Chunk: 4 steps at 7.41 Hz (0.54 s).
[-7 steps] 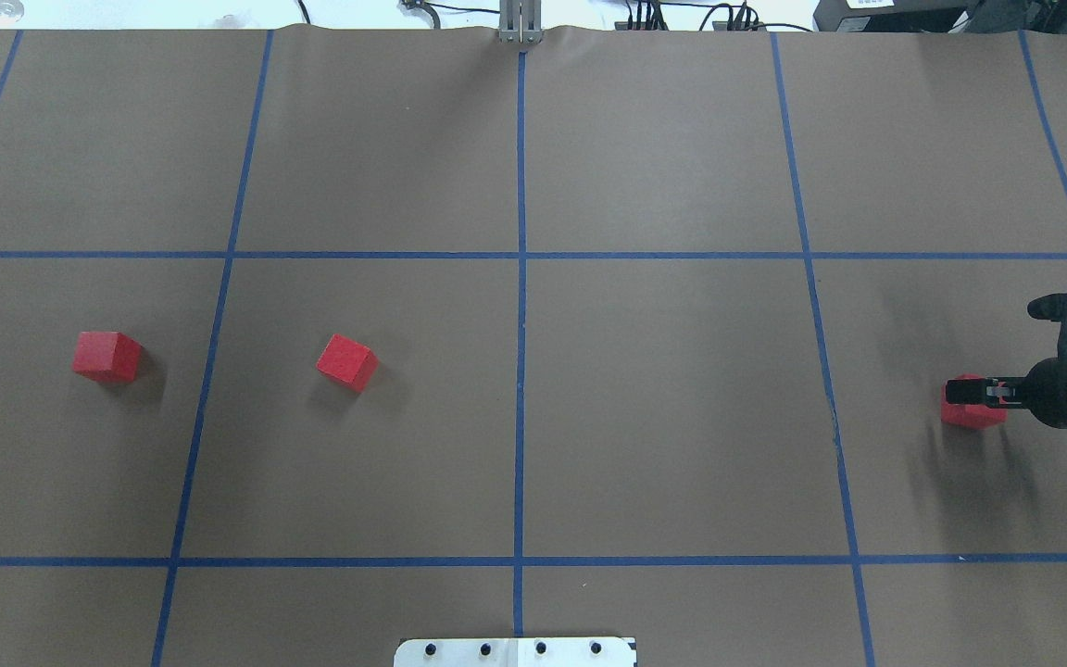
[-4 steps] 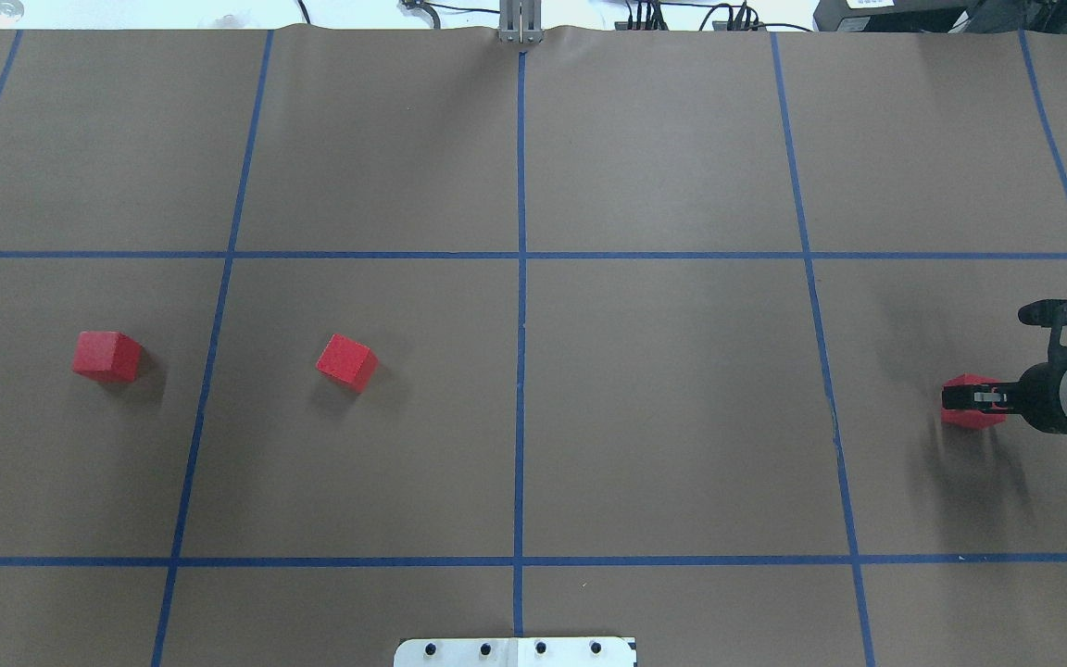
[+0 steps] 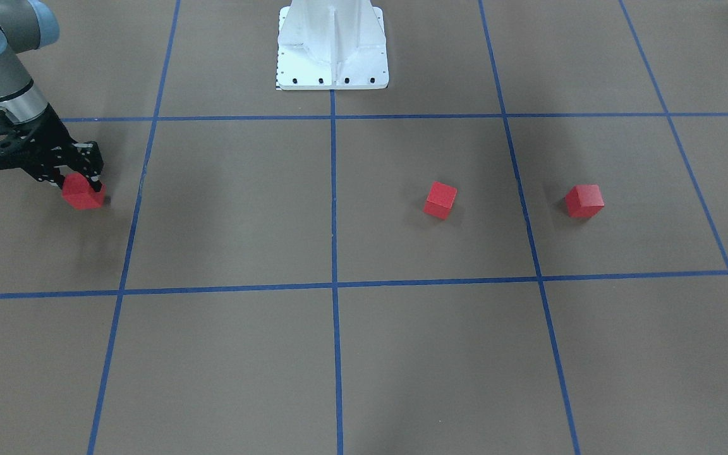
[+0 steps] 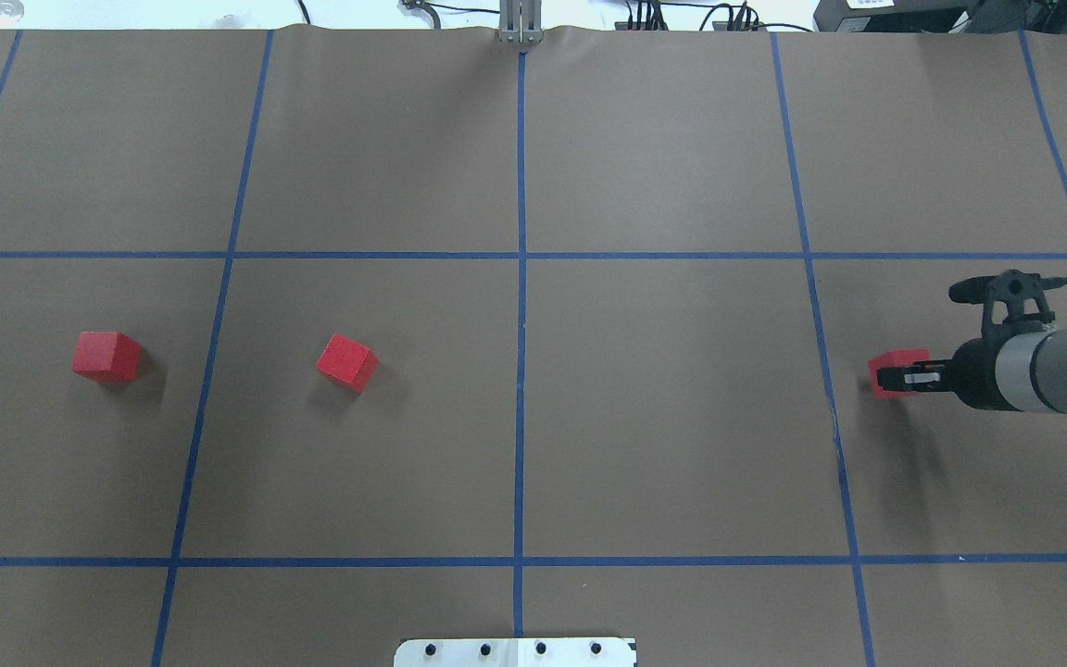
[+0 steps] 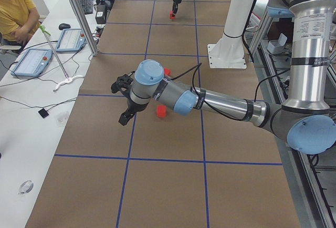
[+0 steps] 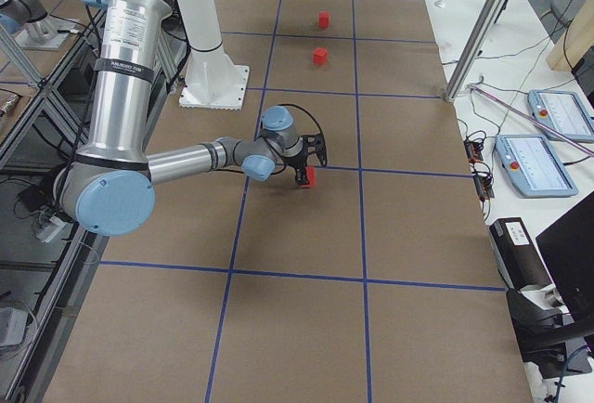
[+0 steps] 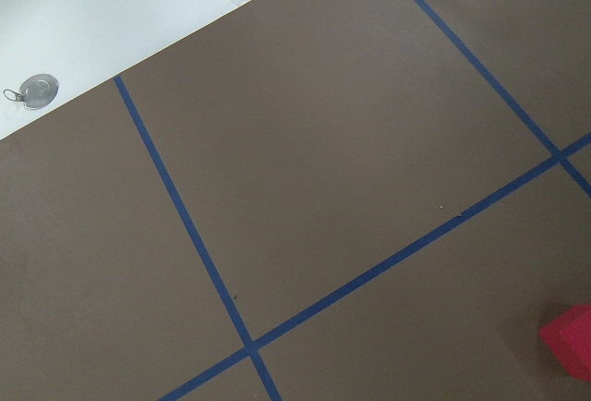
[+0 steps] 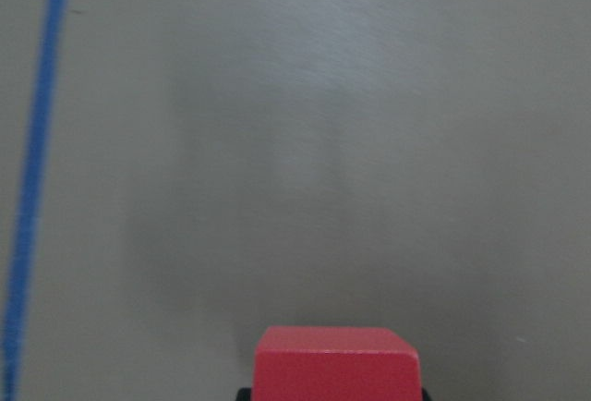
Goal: Form red blocks into L shape at center
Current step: 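Carry the held red cube with the right gripper toward the table center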
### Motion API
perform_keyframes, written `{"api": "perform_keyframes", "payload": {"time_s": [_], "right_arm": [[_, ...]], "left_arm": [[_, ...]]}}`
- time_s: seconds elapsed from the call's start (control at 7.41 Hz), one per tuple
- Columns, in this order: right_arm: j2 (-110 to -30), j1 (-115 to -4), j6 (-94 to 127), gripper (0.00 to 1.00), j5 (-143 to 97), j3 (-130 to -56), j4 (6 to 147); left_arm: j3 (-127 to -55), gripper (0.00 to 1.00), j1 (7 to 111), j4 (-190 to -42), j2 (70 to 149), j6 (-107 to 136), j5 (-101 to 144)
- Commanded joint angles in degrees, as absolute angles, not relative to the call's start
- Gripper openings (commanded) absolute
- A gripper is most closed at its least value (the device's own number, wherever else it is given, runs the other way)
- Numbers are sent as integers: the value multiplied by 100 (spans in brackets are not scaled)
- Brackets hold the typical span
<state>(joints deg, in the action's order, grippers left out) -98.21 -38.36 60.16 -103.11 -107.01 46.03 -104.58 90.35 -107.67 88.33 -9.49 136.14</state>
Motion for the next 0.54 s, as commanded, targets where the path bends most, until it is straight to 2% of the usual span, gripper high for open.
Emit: {"api": "perform_keyframes", "payload": {"time_s": [0.0,0.13,0.4], "right_arm": [[-8802,-3823,6038,0,-10239,-10609,4779],[-8354,-3797,6038,0,-10231,-10669,5965],[-6618,-3291,6317,0,-10030,-10644,8312]], "left_arm": [[-10433,100,9035,-10758,8824,-941,13606],[-10424,100,9035,-10758,8824,-932,13605],[-10415,100,9035,-10749,8816,-932,13614]]}}
